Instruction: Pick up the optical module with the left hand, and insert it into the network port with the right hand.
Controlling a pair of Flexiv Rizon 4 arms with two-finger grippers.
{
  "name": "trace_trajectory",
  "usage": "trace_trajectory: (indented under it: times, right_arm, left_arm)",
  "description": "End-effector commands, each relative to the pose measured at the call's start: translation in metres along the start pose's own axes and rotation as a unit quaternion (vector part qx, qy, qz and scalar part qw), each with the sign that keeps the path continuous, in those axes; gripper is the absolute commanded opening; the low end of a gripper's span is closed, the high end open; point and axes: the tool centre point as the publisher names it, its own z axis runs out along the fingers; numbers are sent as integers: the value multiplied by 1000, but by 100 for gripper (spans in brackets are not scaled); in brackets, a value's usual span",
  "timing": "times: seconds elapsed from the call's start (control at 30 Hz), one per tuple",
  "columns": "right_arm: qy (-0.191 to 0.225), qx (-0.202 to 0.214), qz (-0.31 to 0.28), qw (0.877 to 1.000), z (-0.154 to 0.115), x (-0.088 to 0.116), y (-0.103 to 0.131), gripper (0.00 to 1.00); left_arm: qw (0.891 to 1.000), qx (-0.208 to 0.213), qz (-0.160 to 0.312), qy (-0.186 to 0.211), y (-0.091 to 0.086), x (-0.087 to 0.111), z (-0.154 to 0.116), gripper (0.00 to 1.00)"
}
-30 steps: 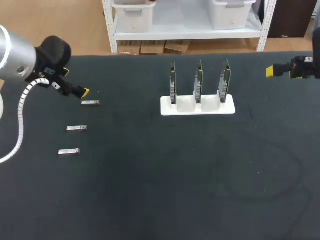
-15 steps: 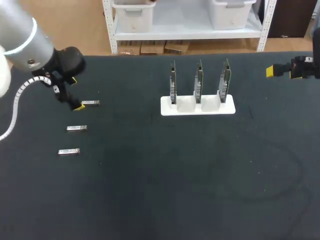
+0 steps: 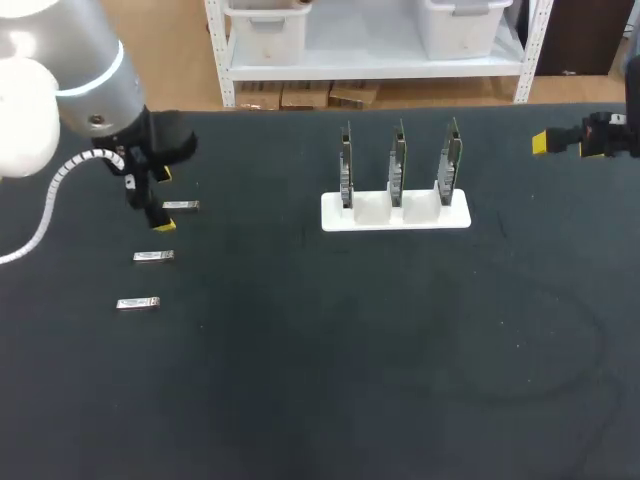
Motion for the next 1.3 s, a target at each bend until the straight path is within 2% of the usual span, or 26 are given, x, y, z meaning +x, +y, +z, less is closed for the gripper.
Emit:
trace_trajectory:
  times: [0.03,0.2,0.27,0.4,0.7,1.3]
  right_arm:
    - [0,3,1,1000,-1,1,1,100]
    - [0,3,1,1000,-1,1,1,100]
    - [0,3,1,1000,-1,1,1,100]
    - [0,3,1,1000,-1,1,1,100]
    - [0,3,1,1000,-1,1,1,100]
    - [0,3,1,1000,-1,1,1,100]
  left_arm:
    - [1000,8,0,5,4,1,12,100]
    - [1000,-1,-2,13,8,4,20,100]
    - [1000,-16,10,-4,11,5,21,100]
    - [1000,-14,-11,-15,24,6,21,100]
    - [1000,-17,5,26,30,12,30,100]
    - [998,-12,-10,59,44,5,40,100]
